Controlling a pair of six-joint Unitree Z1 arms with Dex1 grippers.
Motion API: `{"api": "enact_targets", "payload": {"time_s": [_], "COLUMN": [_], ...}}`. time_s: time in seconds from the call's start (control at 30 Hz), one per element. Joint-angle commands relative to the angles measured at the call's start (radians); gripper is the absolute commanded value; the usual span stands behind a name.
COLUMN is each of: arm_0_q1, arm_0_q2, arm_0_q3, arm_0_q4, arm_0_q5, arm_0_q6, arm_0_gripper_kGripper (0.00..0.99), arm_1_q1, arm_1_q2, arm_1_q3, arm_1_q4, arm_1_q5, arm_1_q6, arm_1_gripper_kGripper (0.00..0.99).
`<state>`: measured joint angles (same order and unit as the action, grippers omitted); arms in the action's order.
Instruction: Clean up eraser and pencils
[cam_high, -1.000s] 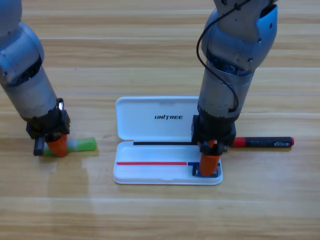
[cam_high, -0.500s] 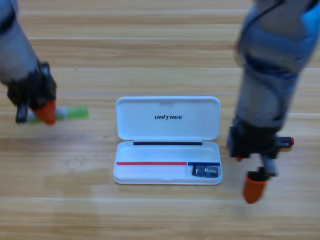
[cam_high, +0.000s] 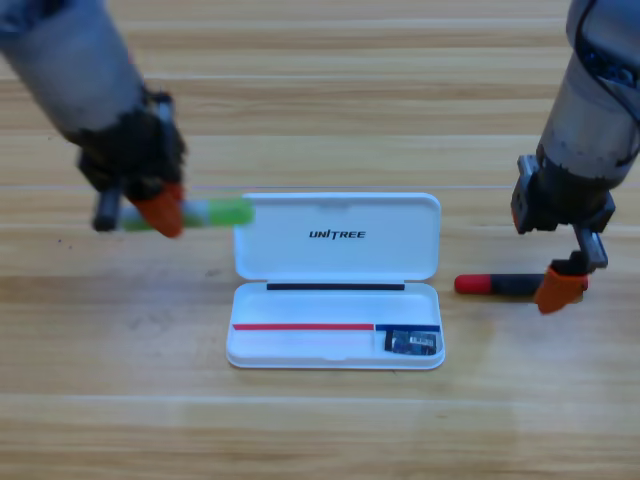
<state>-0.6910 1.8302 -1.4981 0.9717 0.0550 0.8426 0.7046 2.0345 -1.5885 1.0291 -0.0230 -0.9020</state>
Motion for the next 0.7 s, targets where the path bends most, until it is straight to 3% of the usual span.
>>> {"api": "enact_targets", "payload": {"time_s": [0.03, 0.3, 0.5, 0.67, 0.7], "arm_0_q1": [-0.142, -0.197, -0.199, -0.199, -0.199], "arm_0_q2": [0.135, 0.259, 0.314, 0.339, 0.343], "arm_0_q3": [-0.033, -0.108, -0.149, -0.168, -0.169], "arm_0_q4": [0.004, 0.021, 0.047, 0.058, 0.061], "arm_0_q5": [-0.003, -0.003, -0.02, -0.027, -0.029], "arm_0_q6": [-0.037, -0.079, -0.1, -0.112, -0.115], "arm_0_gripper_kGripper": [0.0, 0.0, 0.0, 0.0, 0.0], "arm_1_q1": [-0.096, -0.119, -0.125, -0.125, -0.125], "arm_1_q2": [0.165, 0.248, 0.286, 0.297, 0.297], "arm_1_q3": [-0.045, -0.108, -0.12, -0.114, -0.11], "arm_1_q4": [-0.029, -0.037, -0.037, -0.035, -0.035], "arm_1_q5": [-0.017, -0.005, -0.001, 0.012, 0.018], "arm_1_q6": [-0.061, -0.109, -0.129, -0.138, -0.146], "arm_1_gripper_kGripper": [0.988, 0.922, 0.824, 0.799, 0.723]}}
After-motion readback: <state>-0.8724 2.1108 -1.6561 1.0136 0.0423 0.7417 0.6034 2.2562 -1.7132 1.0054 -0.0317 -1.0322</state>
